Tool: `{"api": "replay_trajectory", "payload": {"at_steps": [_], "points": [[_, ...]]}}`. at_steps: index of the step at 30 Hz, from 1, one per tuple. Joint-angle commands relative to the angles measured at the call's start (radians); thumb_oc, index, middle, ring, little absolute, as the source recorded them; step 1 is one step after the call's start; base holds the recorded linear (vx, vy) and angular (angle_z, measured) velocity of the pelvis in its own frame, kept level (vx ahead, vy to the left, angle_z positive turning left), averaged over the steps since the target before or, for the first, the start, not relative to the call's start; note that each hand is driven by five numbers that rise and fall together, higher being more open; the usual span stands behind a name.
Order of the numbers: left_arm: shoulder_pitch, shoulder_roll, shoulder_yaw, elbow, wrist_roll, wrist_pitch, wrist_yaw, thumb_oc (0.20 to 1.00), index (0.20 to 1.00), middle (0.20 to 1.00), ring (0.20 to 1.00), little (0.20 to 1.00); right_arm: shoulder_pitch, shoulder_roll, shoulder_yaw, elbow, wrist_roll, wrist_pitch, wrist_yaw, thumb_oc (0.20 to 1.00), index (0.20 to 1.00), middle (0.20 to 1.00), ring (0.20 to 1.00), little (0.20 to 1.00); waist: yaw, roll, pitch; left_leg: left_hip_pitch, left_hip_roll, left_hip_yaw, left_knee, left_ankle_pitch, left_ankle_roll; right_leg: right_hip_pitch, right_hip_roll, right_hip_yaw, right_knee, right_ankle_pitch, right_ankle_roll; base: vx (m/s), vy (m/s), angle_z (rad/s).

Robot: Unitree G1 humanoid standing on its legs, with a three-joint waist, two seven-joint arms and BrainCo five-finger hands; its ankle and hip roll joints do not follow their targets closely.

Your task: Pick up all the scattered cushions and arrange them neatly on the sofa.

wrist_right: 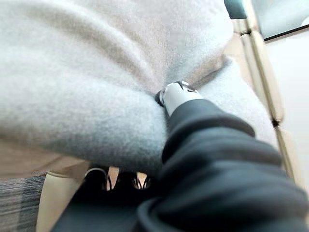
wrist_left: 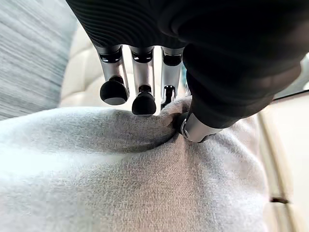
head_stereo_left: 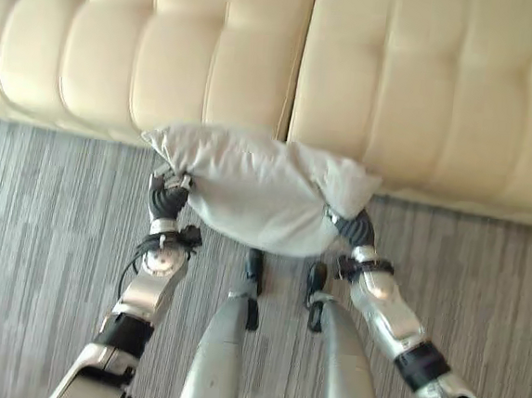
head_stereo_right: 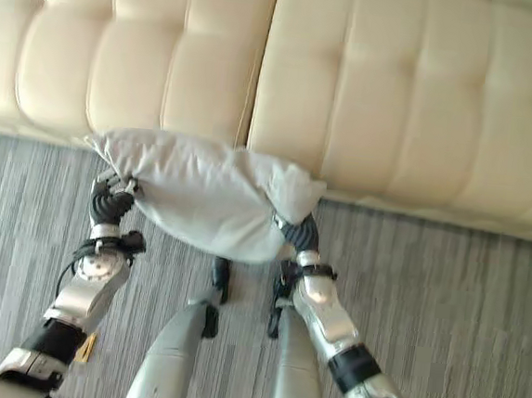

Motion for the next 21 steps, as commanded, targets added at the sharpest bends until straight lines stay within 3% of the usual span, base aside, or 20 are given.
{"api": "replay_trajectory", "payload": {"at_steps": [1, 4, 10, 13, 17, 21], "points": [[-0.054, 0.01, -0.002, -0.077, 0.093, -0.096, -0.033, 0.2, 0.2, 0.2, 0.2, 0.2, -0.085, 0.041, 0.004, -0.135, 0.016, -0.101, 0.118, 0.2, 0.2, 0.2, 0.2, 0.2, 0.0, -0.008, -0.069, 0.085, -0.025, -0.091, -0.004, -0.122, -0.032, 0.103, 0.001, 0.01, -0.196, 0.103, 0.072, 0.23, -0.097, -0.11], [0.04, 0.038, 0.006, -0.133, 0.146, -0.089, -0.069, 0.2, 0.2, 0.2, 0.2, 0.2, 0.011, -0.015, -0.034, -0.224, 0.001, -0.096, 0.159, 0.2, 0.2, 0.2, 0.2, 0.2, -0.008, -0.004, -0.127, 0.232, -0.015, -0.086, -0.084, -0.111, -0.041, 0.242, 0.019, 0.009, -0.256, 0.086, 0.072, 0.26, -0.102, -0.04], [0.141, 0.046, 0.02, -0.18, 0.14, -0.081, -0.117, 0.2, 0.2, 0.2, 0.2, 0.2, 0.131, -0.078, -0.127, -0.296, -0.048, -0.075, 0.175, 0.2, 0.2, 0.2, 0.2, 0.2, -0.029, 0.0, -0.197, 0.374, 0.01, -0.061, -0.137, -0.095, -0.064, 0.39, 0.048, 0.002, -0.313, 0.058, 0.066, 0.19, -0.117, -0.04], [0.155, 0.046, 0.023, -0.182, 0.136, -0.08, -0.122, 0.2, 0.2, 0.2, 0.2, 0.2, 0.149, -0.084, -0.14, -0.303, -0.057, -0.072, 0.171, 0.2, 0.2, 0.2, 0.2, 0.2, -0.031, 0.001, -0.201, 0.39, 0.016, -0.063, -0.131, -0.095, -0.068, 0.415, 0.052, -0.001, -0.321, 0.051, 0.062, 0.11, -0.11, 0.04], [0.183, 0.033, 0.031, -0.181, 0.131, -0.068, -0.135, 0.2, 0.2, 0.2, 0.2, 0.2, 0.22, -0.103, -0.203, -0.332, -0.062, -0.074, 0.162, 0.2, 0.2, 0.2, 0.2, 0.2, -0.037, -0.015, -0.2, 0.349, 0.037, -0.046, 0.035, -0.077, -0.084, 0.489, 0.052, -0.023, -0.333, 0.027, 0.039, 0.1, -0.156, 0.11], [0.199, 0.028, 0.038, -0.18, 0.134, -0.059, -0.136, 0.2, 0.2, 0.2, 0.2, 0.2, 0.222, -0.101, -0.213, -0.336, -0.065, -0.069, 0.154, 0.2, 0.2, 0.2, 0.2, 0.2, -0.028, -0.012, -0.213, 0.315, 0.021, -0.022, -0.012, -0.092, -0.072, 0.506, 0.05, -0.026, -0.342, 0.018, 0.042, 0.1, -0.02, 0.11]]}}
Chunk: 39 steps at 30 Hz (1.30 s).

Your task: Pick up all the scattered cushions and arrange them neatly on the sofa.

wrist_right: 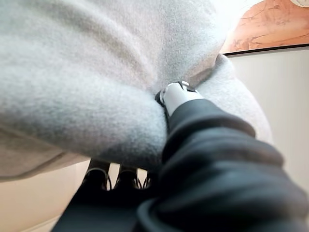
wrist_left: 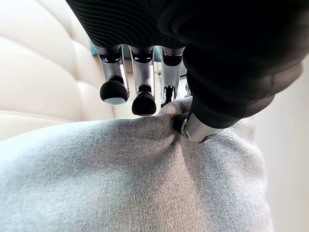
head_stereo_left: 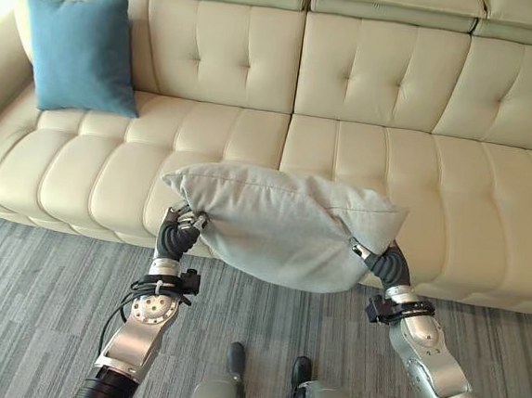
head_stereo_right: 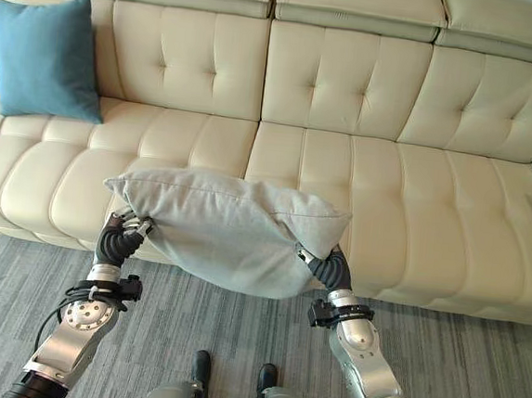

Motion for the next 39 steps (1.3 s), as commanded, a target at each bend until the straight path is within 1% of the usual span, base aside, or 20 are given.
{"api": "replay_trajectory", "payload": {"at_steps": [1, 2, 3, 5, 9, 11, 12, 15, 16, 17, 19, 20, 22, 23, 24, 26, 28, 31, 36, 39], "points": [[-0.011, 0.03, 0.051, -0.019, 0.02, -0.055, 0.012, 0.2, 0.2, 0.2, 0.2, 0.2, -0.005, 0.004, -0.046, -0.137, -0.007, -0.085, 0.001, 0.2, 0.2, 0.2, 0.2, 0.2, -0.011, -0.037, -0.069, -0.04, -0.012, 0.014, 0.048, -0.112, -0.029, 0.106, 0.006, 0.014, -0.16, 0.042, 0.064, 0.21, 0.052, 0.11], [-0.006, 0.027, 0.055, -0.017, 0.022, -0.05, 0.005, 0.2, 0.2, 0.2, 0.2, 0.2, 0.005, 0.005, -0.058, -0.144, -0.012, -0.086, -0.001, 0.2, 0.2, 0.2, 0.2, 0.2, -0.001, -0.031, -0.074, -0.083, -0.011, 0.041, -0.002, -0.054, -0.043, 0.136, 0.017, 0.011, -0.176, 0.031, 0.067, 0.16, 0.044, 0.14], [-0.006, 0.027, 0.054, -0.017, 0.022, -0.05, 0.005, 0.2, 0.2, 0.2, 0.2, 0.2, 0.006, 0.005, -0.059, -0.145, -0.012, -0.086, -0.001, 0.2, 0.2, 0.2, 0.2, 0.2, -0.001, -0.032, -0.075, -0.081, -0.013, 0.042, -0.006, -0.052, -0.043, 0.136, 0.015, 0.012, -0.178, 0.031, 0.067, 0.18, 0.049, 0.15], [-0.006, 0.025, 0.056, -0.008, 0.026, -0.042, 0.0, 0.2, 0.2, 0.2, 0.2, 0.2, 0.022, 0.011, -0.074, -0.141, -0.016, -0.084, -0.015, 0.2, 0.2, 0.2, 0.2, 0.2, 0.016, -0.028, -0.081, -0.131, 0.005, 0.078, -0.069, 0.008, -0.057, 0.187, 0.03, 0.012, -0.197, 0.01, 0.068, 0.21, 0.053, 0.09], [-0.008, 0.024, 0.055, -0.007, 0.034, -0.036, 0.008, 0.2, 0.2, 0.2, 0.2, 0.2, 0.033, 0.02, -0.084, -0.137, -0.025, -0.077, -0.026, 0.2, 0.2, 0.2, 0.2, 0.2, 0.03, -0.034, -0.084, -0.172, 0.025, 0.099, -0.095, 0.032, -0.065, 0.237, 0.034, 0.023, -0.209, -0.013, 0.069, 0.22, 0.078, -0.09], [0.016, 0.027, 0.06, -0.018, 0.047, -0.039, 0.001, 0.2, 0.2, 0.2, 0.2, 0.2, 0.054, 0.032, -0.085, -0.144, -0.036, -0.079, -0.009, 0.2, 0.2, 0.2, 0.2, 0.2, 0.028, -0.038, -0.106, -0.131, 0.026, 0.096, -0.111, 0.052, -0.051, 0.282, 0.028, 0.031, -0.212, -0.038, 0.08, 0.36, 0.146, -0.29], [0.016, 0.027, 0.06, -0.019, 0.047, -0.039, 0.001, 0.2, 0.2, 0.2, 0.2, 0.2, 0.054, 0.032, -0.085, -0.144, -0.036, -0.079, -0.009, 0.2, 0.2, 0.2, 0.2, 0.2, 0.029, -0.036, -0.107, -0.134, 0.029, 0.096, -0.111, 0.054, -0.051, 0.28, 0.031, 0.032, -0.213, -0.035, 0.079, 0.27, 0.128, -0.26], [0.021, 0.037, 0.061, -0.017, 0.049, -0.033, -0.002, 0.2, 0.2, 0.2, 0.2, 0.2, 0.047, 0.041, -0.079, -0.134, -0.042, -0.073, -0.004, 0.2, 0.2, 0.2, 0.2, 0.2, 0.041, -0.061, -0.119, -0.127, 0.02, 0.097, -0.074, 0.028, -0.033, 0.285, -0.005, 0.046, -0.185, -0.036, 0.096, 0.24, 0.169, -0.18], [0.024, 0.049, 0.07, -0.016, 0.049, -0.029, -0.008, 0.2, 0.2, 0.2, 0.2, 0.2, 0.048, 0.051, -0.077, -0.137, -0.049, -0.069, 0.012, 0.2, 0.2, 0.2, 0.2, 0.2, 0.05, -0.08, -0.115, -0.098, 0.001, 0.1, -0.065, -0.01, -0.007, 0.259, -0.038, 0.05, -0.087, 0.008, 0.128, 0.27, 0.322, -0.11], [0.028, 0.061, 0.081, -0.027, 0.04, -0.027, -0.012, 0.2, 0.2, 0.2, 0.2, 0.2, 0.038, 0.062, -0.072, -0.144, -0.052, -0.064, 0.022, 0.2, 0.2, 0.2, 0.2, 0.2, 0.047, -0.083, -0.085, -0.072, 0.0, 0.102, -0.058, -0.033, 0.017, 0.153, -0.055, 0.08, 0.098, 0.121, 0.156, 0.21, 0.325, -0.27], [0.017, 0.066, 0.089, -0.026, 0.032, -0.028, 0.001, 0.2, 0.2, 0.2, 0.2, 0.2, 0.021, 0.072, -0.061, -0.142, -0.054, -0.069, 0.016, 0.2, 0.2, 0.2, 0.2, 0.2, 0.036, -0.073, -0.054, -0.044, -0.004, 0.098, -0.05, -0.062, 0.039, 0.064, -0.062, 0.083, 0.211, 0.151, 0.158, 0.07, 0.214, -0.54], [0.014, 0.065, 0.097, -0.024, 0.033, -0.029, 0.005, 0.2, 0.2, 0.2, 0.2, 0.2, 0.01, 0.076, -0.056, -0.139, -0.054, -0.07, 0.016, 0.2, 0.2, 0.2, 0.2, 0.2, 0.033, -0.063, -0.045, -0.027, -0.001, 0.102, -0.056, -0.071, 0.045, 0.016, -0.064, 0.074, 0.243, 0.148, 0.145, 0.1, 0.161, -0.3], [0.016, 0.062, 0.105, -0.026, 0.032, -0.031, 0.002, 0.2, 0.2, 0.2, 0.2, 0.2, -0.005, 0.073, -0.051, -0.135, -0.052, -0.068, 0.018, 0.2, 0.2, 0.2, 0.2, 0.2, 0.021, -0.046, -0.031, 0.011, -0.006, 0.097, -0.067, -0.093, 0.048, -0.045, -0.057, 0.049, 0.206, 0.112, 0.123, 0.14, 0.107, -0.01], [0.016, 0.062, 0.105, -0.026, 0.032, -0.031, 0.002, 0.2, 0.2, 0.2, 0.2, 0.2, -0.005, 0.073, -0.051, -0.135, -0.052, -0.068, 0.018, 0.2, 0.2, 0.2, 0.2, 0.2, 0.021, -0.046, -0.031, 0.011, -0.006, 0.097, -0.067, -0.093, 0.048, -0.045, -0.057, 0.049, 0.206, 0.112, 0.123, 0.21, 0.05, -0.21], [0.021, 0.057, 0.109, -0.027, 0.035, -0.033, -0.011, 0.2, 0.2, 0.2, 0.2, 0.2, -0.012, 0.062, -0.055, -0.131, -0.049, -0.068, 0.024, 0.2, 0.2, 0.2, 0.2, 0.2, 0.01, -0.036, -0.019, 0.049, -0.016, 0.086, -0.072, -0.111, 0.047, -0.076, -0.043, 0.038, 0.124, 0.079, 0.113, 0.22, 0.021, -0.25], [0.017, 0.051, 0.108, -0.02, 0.037, -0.035, -0.021, 0.2, 0.2, 0.2, 0.2, 0.2, -0.007, 0.058, -0.066, -0.127, -0.04, -0.064, 0.028, 0.2, 0.2, 0.2, 0.2, 0.2, -0.003, -0.033, -0.014, 0.076, -0.03, 0.066, -0.073, -0.128, 0.045, -0.092, -0.031, 0.062, 0.036, 0.09, 0.122, 0.25, -0.011, 0.02], [0.019, 0.041, 0.106, -0.012, 0.046, -0.037, -0.036, 0.2, 0.2, 0.2, 0.2, 0.2, 0.01, 0.053, -0.079, -0.127, -0.034, -0.068, 0.04, 0.2, 0.2, 0.2, 0.2, 0.2, -0.007, -0.044, -0.025, 0.094, -0.049, 0.06, -0.06, -0.148, 0.041, -0.049, -0.038, 0.072, -0.048, 0.11, 0.128, 0.26, -0.086, 0.46], [0.03, 0.036, 0.102, -0.003, 0.052, -0.037, -0.052, 0.2, 0.2, 0.2, 0.2, 0.2, 0.027, 0.042, -0.094, -0.12, -0.035, -0.063, 0.047, 0.2, 0.2, 0.2, 0.2, 0.2, -0.007, -0.046, -0.051, 0.11, -0.052, 0.056, -0.058, -0.158, 0.031, -0.006, -0.035, 0.059, -0.098, 0.112, 0.118, 0.22, -0.098, 0.31], [0.034, 0.036, 0.097, 0.025, 0.077, -0.019, -0.052, 0.2, 0.2, 0.2, 0.2, 0.2, 0.013, 0.026, -0.108, -0.123, -0.049, -0.055, 0.04, 0.2, 0.2, 0.2, 0.2, 0.2, -0.004, -0.031, -0.107, 0.168, -0.047, 0.052, -0.108, -0.157, 0.016, 0.082, -0.029, 0.027, -0.172, 0.107, 0.113, 0.21, -0.09, 0.06], [0.004, 0.007, 0.089, 0.057, 0.014, -0.019, -0.03, 0.2, 0.2, 0.2, 0.2, 0.2, -0.044, 0.022, -0.089, -0.12, -0.05, -0.057, 0.02, 0.2, 0.2, 0.2, 0.2, 0.2, 0.0, -0.026, -0.113, 0.183, -0.044, 0.05, -0.127, -0.154, 0.01, 0.103, -0.026, 0.023, -0.2, 0.106, 0.111, 0.08, -0.064, -0.04]]}}
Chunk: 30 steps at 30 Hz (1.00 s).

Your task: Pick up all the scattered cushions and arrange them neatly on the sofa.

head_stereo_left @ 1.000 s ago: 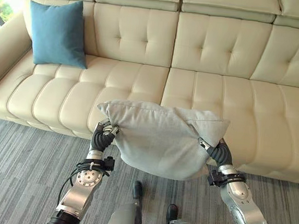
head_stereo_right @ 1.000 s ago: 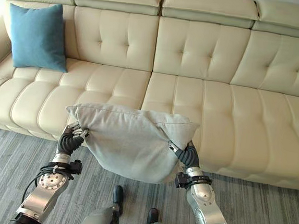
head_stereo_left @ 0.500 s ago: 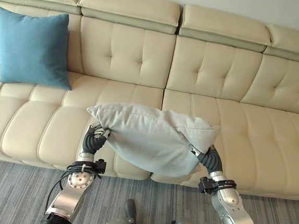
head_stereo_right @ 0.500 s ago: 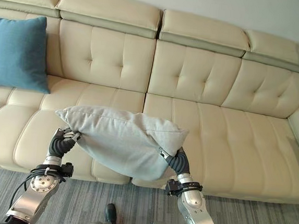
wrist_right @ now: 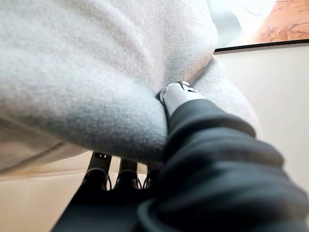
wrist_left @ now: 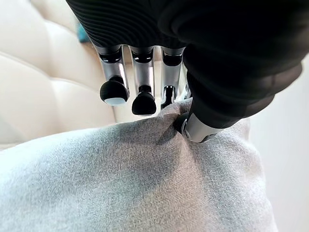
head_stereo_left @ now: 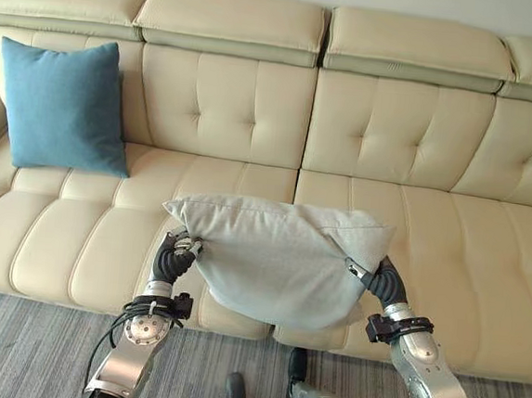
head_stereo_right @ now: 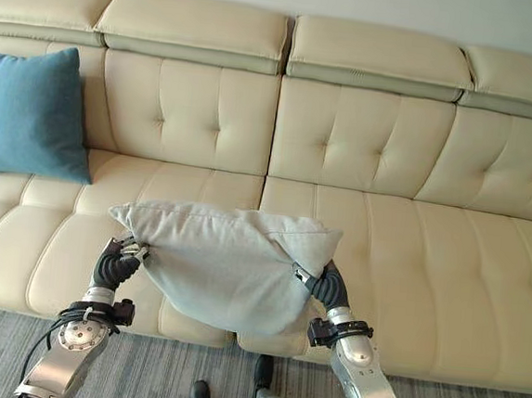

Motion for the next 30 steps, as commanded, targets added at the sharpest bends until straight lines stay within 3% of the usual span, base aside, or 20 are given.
{"api": "replay_trajectory", "payload": {"at_steps": [1, 9, 12, 16, 17, 25, 29, 30], "points": [[-0.085, 0.031, 0.037, 0.035, -0.043, -0.055, 0.06, 0.2, 0.2, 0.2, 0.2, 0.2, -0.122, 0.015, -0.054, -0.091, 0.0, -0.105, -0.03, 0.2, 0.2, 0.2, 0.2, 0.2, -0.015, -0.015, -0.101, -0.05, -0.016, -0.061, 0.045, -0.055, -0.029, 0.039, -0.071, 0.009, 0.104, -0.18, 0.129, 0.04, -0.059, -0.09], [-0.374, 0.06, -0.061, 0.122, -0.069, -0.063, 0.156, 0.2, 0.2, 0.2, 0.2, 0.2, -0.418, 0.038, 0.045, 0.036, -0.017, -0.105, -0.15, 0.2, 0.2, 0.2, 0.2, 0.2, -0.011, -0.001, -0.092, -0.097, -0.007, -0.061, 0.006, -0.02, -0.041, -0.006, -0.065, 0.021, 0.075, -0.158, 0.129, -0.04, -0.046, 0.0], [-0.631, 0.121, -0.159, 0.258, -0.079, -0.064, 0.204, 0.2, 0.2, 0.2, 0.2, 0.2, -0.635, 0.067, 0.107, 0.202, -0.001, -0.11, -0.232, 0.2, 0.2, 0.2, 0.2, 0.2, -0.01, 0.012, -0.043, -0.2, -0.005, -0.067, 0.014, 0.01, -0.047, -0.104, -0.062, 0.034, 0.083, -0.127, 0.131, -0.18, -0.03, -0.01], [-0.795, 0.171, -0.213, 0.37, -0.089, -0.068, 0.224, 0.2, 0.2, 0.2, 0.2, 0.2, -0.78, 0.069, 0.126, 0.344, 0.026, -0.107, -0.263, 0.2, 0.2, 0.2, 0.2, 0.2, -0.002, 0.021, -0.025, -0.287, -0.005, -0.078, 0.029, 0.03, -0.052, -0.186, -0.064, 0.036, 0.097, -0.109, 0.134, -0.14, -0.027, 0.05], [-0.889, 0.194, -0.247, 0.439, -0.106, -0.073, 0.236, 0.2, 0.2, 0.2, 0.2, 0.2, -0.867, 0.061, 0.14, 0.436, 0.063, -0.115, -0.277, 0.2, 0.2, 0.2, 0.2, 0.2, 0.001, 0.024, -0.014, -0.334, -0.009, -0.083, 0.036, 0.045, -0.057, -0.225, -0.066, 0.034, 0.101, -0.097, 0.135, -0.11, -0.033, 0.06], [-1.15, 0.257, -0.322, 0.64, -0.109, -0.087, 0.261, 0.2, 0.2, 0.2, 0.2, 0.2, -1.166, -0.03, 0.18, 0.681, 0.125, -0.153, -0.323, 0.2, 0.2, 0.2, 0.2, 0.2, 0.025, 0.035, 0.025, -0.51, -0.013, -0.11, 0.028, 0.106, -0.078, -0.397, -0.072, 0.009, 0.092, -0.058, 0.143, -0.08, -0.046, 0.07], [-1.166, 0.27, -0.306, 0.639, -0.1, -0.086, 0.274, 0.2, 0.2, 0.2, 0.2, 0.2, -1.215, -0.061, 0.184, 0.697, 0.111, -0.146, -0.339, 0.2, 0.2, 0.2, 0.2, 0.2, 0.032, 0.032, 0.019, -0.56, -0.009, -0.125, 0.002, 0.13, -0.082, -0.453, -0.065, 0.006, 0.08, -0.051, 0.146, -0.02, -0.045, 0.22], [-1.167, 0.272, -0.298, 0.642, -0.104, -0.084, 0.274, 0.592, 0.592, 0.592, 0.592, 0.592, -1.226, -0.071, 0.19, 0.694, 0.098, -0.14, -0.346, 0.605, 0.605, 0.605, 0.605, 0.605, 0.032, 0.03, 0.018, -0.568, -0.008, -0.13, -0.008, 0.137, -0.083, -0.463, -0.063, 0.005, 0.078, -0.049, 0.146, 0.01, -0.069, 0.08]]}}
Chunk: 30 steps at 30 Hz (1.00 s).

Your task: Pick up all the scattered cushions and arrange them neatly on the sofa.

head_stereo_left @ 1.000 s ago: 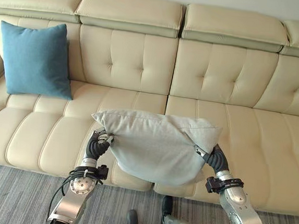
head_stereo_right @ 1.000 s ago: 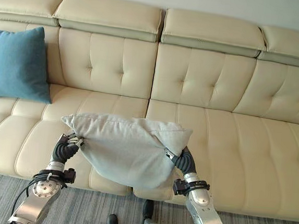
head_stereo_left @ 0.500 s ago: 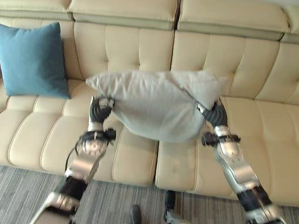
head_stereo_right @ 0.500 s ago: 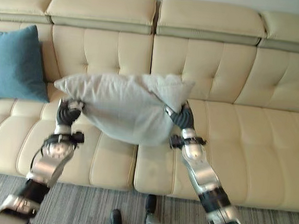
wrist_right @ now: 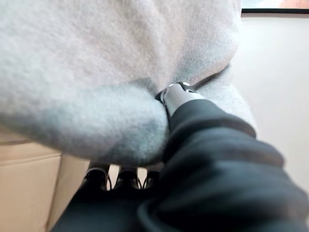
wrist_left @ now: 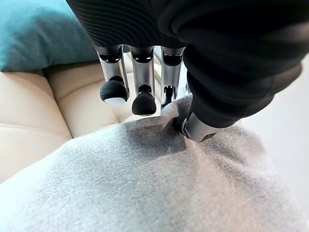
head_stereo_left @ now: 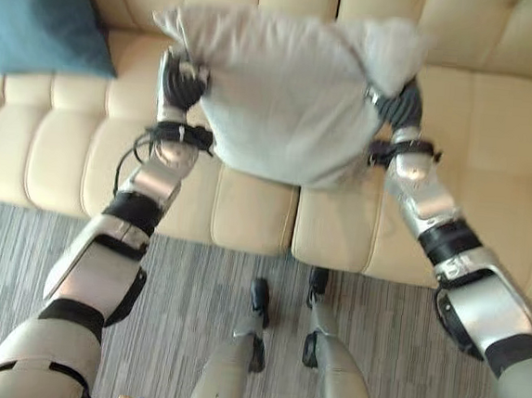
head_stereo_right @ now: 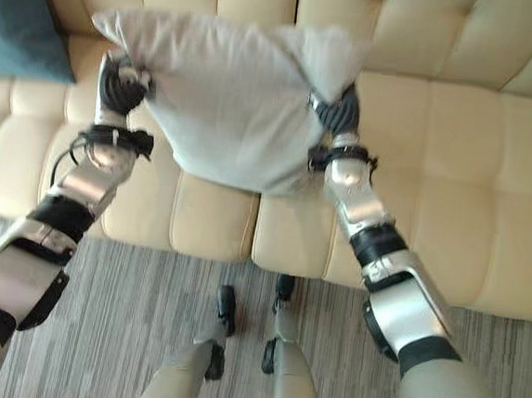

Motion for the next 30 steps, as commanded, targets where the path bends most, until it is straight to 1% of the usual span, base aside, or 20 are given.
{"api": "replay_trajectory", "payload": {"at_steps": [1, 6, 8, 9, 10, 11, 13, 15, 16, 17, 18, 19, 21, 22, 23, 26, 27, 28, 29, 30], "points": [[-0.079, 0.055, -0.028, 0.027, -0.04, -0.039, 0.011, 1.0, 1.0, 1.0, 1.0, 1.0, -0.127, -0.034, 0.013, -0.015, -0.031, -0.059, -0.029, 1.0, 1.0, 1.0, 1.0, 1.0, 0.021, 0.001, -0.014, 0.036, 0.021, -0.086, -0.111, 0.041, -0.068, 0.066, -0.019, 0.015, 0.101, -0.205, 0.152, 0.01, -0.044, 0.03], [-0.133, 0.085, -0.053, 0.078, -0.074, -0.04, -0.013, 1.0, 1.0, 1.0, 1.0, 1.0, -0.221, -0.09, 0.061, 0.063, -0.016, -0.043, -0.035, 1.0, 1.0, 1.0, 1.0, 1.0, 0.025, -0.008, -0.024, 0.034, 0.022, -0.098, -0.139, 0.06, -0.078, 0.065, -0.011, 0.007, 0.08, -0.197, 0.154, 0.02, -0.063, 0.0], [-0.154, 0.119, -0.066, 0.089, -0.106, -0.045, -0.037, 1.0, 1.0, 1.0, 1.0, 1.0, -0.252, -0.137, 0.078, 0.089, 0.004, -0.035, -0.034, 1.0, 1.0, 1.0, 1.0, 1.0, 0.028, -0.01, -0.028, 0.037, 0.018, -0.108, -0.147, 0.065, -0.084, 0.072, -0.006, -0.001, 0.069, -0.195, 0.155, 0.03, -0.06, 0.09], [-0.143, 0.165, -0.062, 0.046, -0.123, -0.057, -0.049, 1.0, 1.0, 1.0, 1.0, 1.0, -0.249, -0.195, 0.079, 0.089, 0.012, -0.027, -0.04, 1.0, 1.0, 1.0, 1.0, 1.0, 0.032, -0.013, -0.032, 0.038, 0.015, -0.116, -0.147, 0.062, -0.087, 0.08, -0.005, -0.006, 0.065, -0.195, 0.155, 0.03, -0.054, 0.12], [-0.142, 0.165, -0.061, 0.045, -0.123, -0.056, -0.049, 1.0, 1.0, 1.0, 1.0, 1.0, -0.249, -0.195, 0.079, 0.089, 0.012, -0.027, -0.04, 1.0, 1.0, 1.0, 1.0, 1.0, 0.032, -0.013, -0.032, 0.039, 0.015, -0.116, -0.147, 0.062, -0.087, 0.081, -0.005, -0.006, 0.064, -0.195, 0.155, 0.03, -0.038, 0.13], [-0.123, 0.193, -0.056, 0.023, -0.124, -0.062, -0.057, 1.0, 1.0, 1.0, 1.0, 1.0, -0.238, -0.233, 0.069, 0.082, 0.015, -0.025, -0.045, 1.0, 1.0, 1.0, 1.0, 1.0, 0.032, -0.014, -0.034, 0.044, 0.015, -0.118, -0.147, 0.06, -0.088, 0.087, -0.004, -0.01, 0.061, -0.196, 0.154, 0.02, -0.01, 0.12], [-0.067, 0.232, -0.026, -0.019, -0.134, -0.072, -0.07, 1.0, 1.0, 1.0, 1.0, 1.0, -0.2, -0.283, 0.035, 0.057, 0.023, -0.028, -0.049, 1.0, 1.0, 1.0, 1.0, 1.0, 0.035, -0.017, -0.037, 0.055, 0.013, -0.12, -0.147, 0.056, -0.09, 0.099, -0.003, -0.011, 0.057, -0.198, 0.153, 0.03, -0.012, 0.07], [0.033, 0.266, 0.034, -0.092, -0.132, -0.078, -0.087, 1.0, 1.0, 1.0, 1.0, 1.0, -0.112, -0.336, -0.038, -0.005, 0.02, -0.031, -0.055, 1.0, 1.0, 1.0, 1.0, 1.0, 0.035, -0.018, -0.042, 0.073, 0.013, -0.122, -0.147, 0.05, -0.09, 0.116, -0.003, -0.012, 0.055, -0.203, 0.152, 0.04, 0.002, -0.01], [0.151, 0.28, 0.1, -0.179, -0.128, -0.085, -0.107, 1.0, 1.0, 1.0, 1.0, 1.0, -0.001, -0.38, -0.11, -0.1, -0.011, -0.03, -0.055, 1.0, 1.0, 1.0, 1.0, 1.0, 0.032, -0.02, -0.048, 0.094, 0.012, -0.121, -0.147, 0.043, -0.089, 0.14, -0.002, -0.013, 0.053, -0.208, 0.15, 0.06, 0.013, -0.08], [0.216, 0.285, 0.135, -0.22, -0.125, -0.088, -0.116, 1.0, 1.0, 1.0, 1.0, 1.0, 0.072, -0.395, -0.15, -0.143, -0.024, -0.036, -0.047, 1.0, 1.0, 1.0, 1.0, 1.0, 0.03, -0.02, -0.053, 0.105, 0.012, -0.12, -0.147, 0.039, -0.088, 0.152, -0.002, -0.014, 0.052, -0.211, 0.149, 0.04, 0.013, -0.1], [0.223, 0.285, 0.138, -0.226, -0.124, -0.086, -0.116, 1.0, 1.0, 1.0, 1.0, 1.0, 0.081, -0.394, -0.154, -0.149, -0.026, -0.034, -0.047, 1.0, 1.0, 1.0, 1.0, 1.0, 0.03, -0.021, -0.055, 0.107, 0.012, -0.119, -0.147, 0.039, -0.088, 0.154, -0.002, -0.013, 0.052, -0.211, 0.149, 0.04, -0.007, -0.09], [0.307, 0.291, 0.187, -0.288, -0.113, -0.083, -0.128, 1.0, 1.0, 1.0, 1.0, 1.0, 0.174, -0.414, -0.215, -0.214, -0.043, -0.03, -0.035, 1.0, 1.0, 1.0, 1.0, 1.0, 0.026, -0.023, -0.06, 0.122, 0.013, -0.119, -0.147, 0.032, -0.086, 0.171, -0.003, -0.016, 0.05, -0.216, 0.148, 0.05, -0.007, -0.06], [0.5, 0.26, 0.304, -0.38, -0.11, -0.091, -0.167, 1.0, 1.0, 1.0, 1.0, 1.0, 0.389, -0.404, -0.335, -0.32, -0.077, -0.041, 0.006, 1.0, 1.0, 1.0, 1.0, 1.0, 0.022, -0.025, -0.068, 0.156, 0.013, -0.113, -0.147, 0.017, -0.083, 0.205, -0.003, -0.017, 0.048, -0.224, 0.148, 0.12, -0.007, 0.05], [0.667, 0.214, 0.376, -0.431, -0.1, -0.079, -0.211, 1.0, 1.0, 1.0, 1.0, 1.0, 0.566, -0.369, -0.439, -0.399, -0.104, -0.043, 0.046, 1.0, 1.0, 1.0, 1.0, 1.0, 0.014, -0.029, -0.082, 0.194, 0.013, -0.109, -0.147, 0.002, -0.079, 0.251, -0.006, -0.02, 0.038, -0.23, 0.148, 0.13, -0.008, 0.11], [0.674, 0.214, 0.377, -0.437, -0.099, -0.077, -0.212, 1.0, 1.0, 1.0, 1.0, 1.0, 0.576, -0.367, -0.443, -0.406, -0.105, -0.041, 0.046, 1.0, 1.0, 1.0, 1.0, 1.0, 0.015, -0.03, -0.083, 0.197, 0.013, -0.109, -0.147, 0.001, -0.079, 0.255, -0.005, -0.02, 0.036, -0.229, 0.148, 0.09, -0.004, 0.07], [0.868, 0.148, 0.431, -0.451, -0.061, -0.05, -0.28, 1.0, 1.0, 1.0, 1.0, 1.0, 0.789, -0.299, -0.554, -0.476, -0.118, -0.047, 0.121, 1.0, 1.0, 1.0, 1.0, 1.0, 0.006, -0.033, -0.101, 0.25, 0.013, -0.102, -0.147, -0.011, -0.075, 0.317, -0.013, -0.023, 0.026, -0.231, 0.151, 0.08, 0.017, -0.06], [0.926, 0.127, 0.45, -0.46, -0.058, -0.038, -0.302, 1.0, 1.0, 1.0, 1.0, 1.0, 0.849, -0.281, -0.572, -0.489, -0.135, -0.039, 0.145, 1.0, 1.0, 1.0, 1.0, 1.0, 0.004, -0.034, -0.104, 0.27, 0.014, -0.1, -0.147, -0.017, -0.073, 0.339, -0.015, -0.022, 0.025, -0.234, 0.152, 0.11, 0.025, -0.04], [1.031, 0.085, 0.48, -0.435, -0.048, -0.014, -0.354, 1.0, 1.0, 1.0, 1.0, 1.0, 0.975, -0.235, -0.606, -0.492, -0.171, -0.018, 0.191, 1.0, 1.0, 1.0, 1.0, 1.0, -0.004, -0.031, -0.107, 0.316, 0.018, -0.091, -0.147, -0.03, -0.072, 0.387, -0.017, -0.027, 0.024, -0.246, 0.154, 0.06, 0.018, 0.0], [1.033, 0.085, 0.48, -0.436, -0.048, -0.014, -0.354, 1.0, 1.0, 1.0, 1.0, 1.0, 0.978, -0.234, -0.607, -0.494, -0.171, -0.017, 0.191, 1.0, 1.0, 1.0, 1.0, 1.0, -0.004, -0.032, -0.107, 0.314, 0.017, -0.091, -0.147, -0.026, -0.072, 0.386, -0.018, -0.027, 0.022, -0.242, 0.154, 0.07, 0.023, -0.01], [1.076, 0.06, 0.487, -0.423, -0.047, 0.001, -0.377, 1.0, 1.0, 1.0, 1.0, 1.0, 1.029, -0.205, -0.616, -0.494, -0.2, 0.003, 0.212, 1.0, 1.0, 1.0, 1.0, 1.0, -0.011, -0.03, -0.112, 0.335, 0.018, -0.09, -0.147, -0.031, -0.071, 0.408, -0.019, -0.029, 0.021, -0.246, 0.154, 0.04, 0.018, -0.05]]}}
